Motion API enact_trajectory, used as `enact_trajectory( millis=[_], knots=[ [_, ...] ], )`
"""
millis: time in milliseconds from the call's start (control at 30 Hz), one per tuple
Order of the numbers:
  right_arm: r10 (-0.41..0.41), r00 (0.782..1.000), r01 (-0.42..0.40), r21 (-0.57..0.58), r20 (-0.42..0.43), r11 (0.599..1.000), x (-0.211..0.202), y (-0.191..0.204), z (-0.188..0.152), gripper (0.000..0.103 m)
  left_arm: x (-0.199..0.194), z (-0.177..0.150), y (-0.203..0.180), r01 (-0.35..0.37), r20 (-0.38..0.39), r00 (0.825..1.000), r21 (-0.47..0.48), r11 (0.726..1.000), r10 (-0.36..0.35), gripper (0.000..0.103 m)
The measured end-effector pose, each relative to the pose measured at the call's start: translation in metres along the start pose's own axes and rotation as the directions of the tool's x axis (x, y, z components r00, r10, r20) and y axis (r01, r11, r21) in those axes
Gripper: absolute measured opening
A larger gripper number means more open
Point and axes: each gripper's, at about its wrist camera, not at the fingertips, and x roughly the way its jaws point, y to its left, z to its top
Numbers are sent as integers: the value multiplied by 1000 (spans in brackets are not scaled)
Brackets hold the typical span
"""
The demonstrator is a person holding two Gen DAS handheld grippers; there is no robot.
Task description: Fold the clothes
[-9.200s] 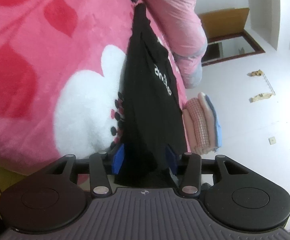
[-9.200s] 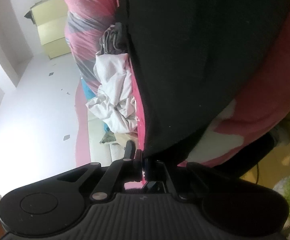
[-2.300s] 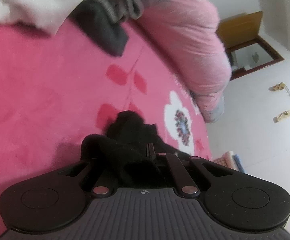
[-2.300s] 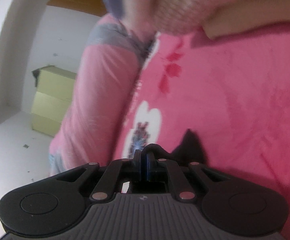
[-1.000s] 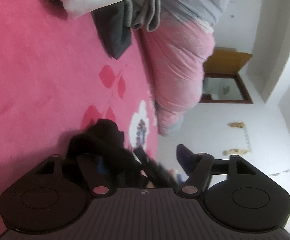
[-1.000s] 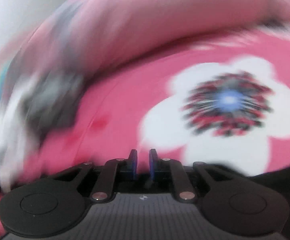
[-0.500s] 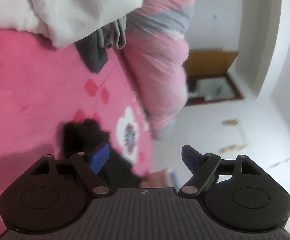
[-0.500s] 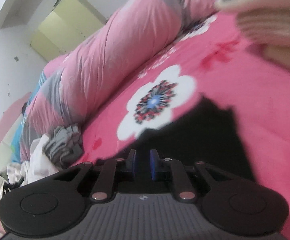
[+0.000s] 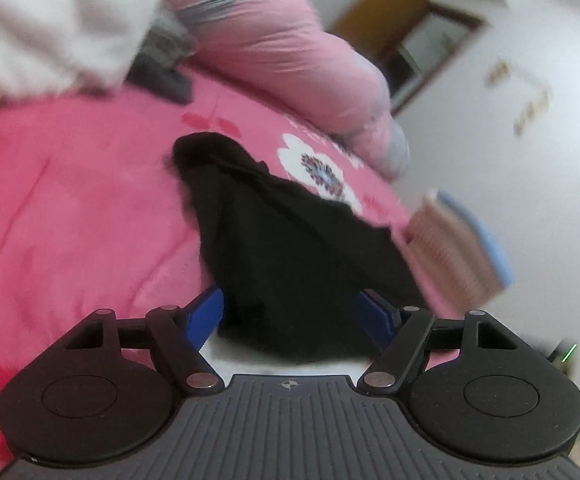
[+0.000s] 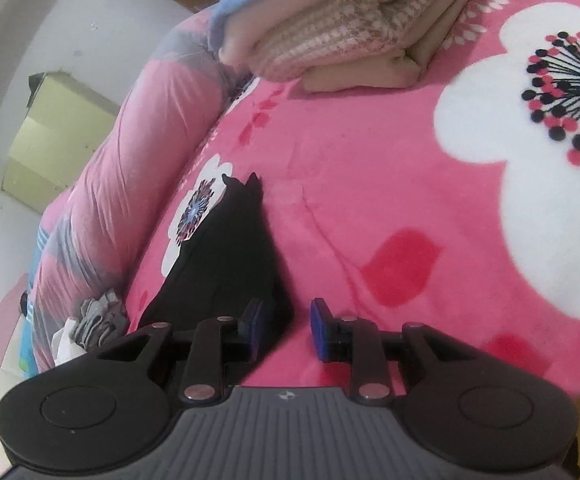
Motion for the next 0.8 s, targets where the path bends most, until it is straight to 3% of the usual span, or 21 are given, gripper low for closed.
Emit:
enact_trajectory(
  millis=[167,500,633,700,767,800],
  knots=[
    [-2,1000,2,-58,4,998,1,5,2,29,11,-9,-8,-43,-8,999,126,991,44,52],
    [-24,1000,26,-174,15,984,8,12,9,29,10,-9,-2,-21,26,1000,126,992,18,43],
    [-39,999,40,-276,11,960,19,22,14,44,11,-11,-2,-13,27,1000,109,994,10,37],
    [-41,999,32,-314,-22,949,30,26,15,45,13,-13,-4,-17,24,1000,105,994,14,30],
    [-44,998,22,-352,-55,936,42,29,15,45,15,-15,-3,-21,25,1000,92,996,19,16],
    [-45,996,15,-369,-72,929,47,31,15,39,15,-16,-3,-23,26,999,83,996,21,9]
  ],
)
